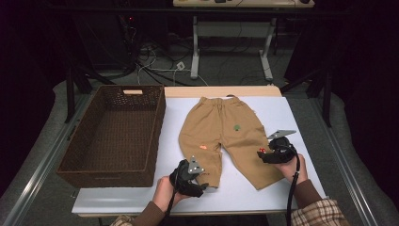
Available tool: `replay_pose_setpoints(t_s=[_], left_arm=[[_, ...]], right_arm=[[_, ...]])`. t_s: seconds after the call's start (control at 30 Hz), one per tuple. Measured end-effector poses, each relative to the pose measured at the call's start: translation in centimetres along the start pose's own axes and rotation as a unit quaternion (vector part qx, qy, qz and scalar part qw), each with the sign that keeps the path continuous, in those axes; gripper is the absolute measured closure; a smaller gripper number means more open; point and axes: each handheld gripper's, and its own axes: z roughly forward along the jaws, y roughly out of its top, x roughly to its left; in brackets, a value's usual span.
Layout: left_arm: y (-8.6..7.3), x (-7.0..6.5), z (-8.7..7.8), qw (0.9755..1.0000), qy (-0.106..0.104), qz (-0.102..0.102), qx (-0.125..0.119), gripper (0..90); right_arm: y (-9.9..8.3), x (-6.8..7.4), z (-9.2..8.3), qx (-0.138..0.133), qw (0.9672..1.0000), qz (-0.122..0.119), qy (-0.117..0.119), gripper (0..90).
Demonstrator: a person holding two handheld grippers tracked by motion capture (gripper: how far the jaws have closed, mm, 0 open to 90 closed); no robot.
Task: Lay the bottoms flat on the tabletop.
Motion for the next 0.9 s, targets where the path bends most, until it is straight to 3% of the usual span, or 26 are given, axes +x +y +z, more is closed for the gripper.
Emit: replay_pose_setpoints(t_s=[0.1,0.2,0.37,0.47,0.57,0.77,0.8,0.9], left_arm=[[-0.1,-0.2,0.3,1.0,-0.001,0.005,0.005,31.1],[-0.4,-0.3,1.0,0.9998,0.02,0.008,0.0,34.7],[-1.0,0.4,0.9,0.999,0.026,-0.015,-0.033,64.7],[-1.1,1.1,1.0,0.9985,0.024,-0.026,-0.041,76.4],[-0.7,1.4,0.6,0.9986,0.021,-0.02,-0.044,82.3],[1.3,0.7,-2.2,0.997,0.033,0.025,-0.066,83.1],[1.3,0.7,-2.2,0.997,0.033,0.025,-0.066,83.2],[1.9,-0.1,-3.5,0.9951,0.042,0.057,-0.068,83.2]], right_arm=[[0.0,0.0,0.0,-0.001,1.0,-0.001,-0.001,39.9],[0.0,0.0,0.0,-0.001,1.0,-0.005,-0.001,40.8],[0.0,0.0,0.0,0.001,1.0,-0.009,-0.001,41.4],[0.0,0.0,0.0,0.0,0.9999,-0.01,-0.002,41.5],[0.0,0.1,0.0,0.002,0.9999,-0.011,-0.002,41.5],[0.0,0.0,0.0,0.0,0.9999,-0.01,-0.002,41.5],[0.0,0.0,0.0,0.0,0.9999,-0.01,-0.002,41.5],[0.0,0.1,0.0,0.002,1.0,-0.009,-0.002,41.4]])
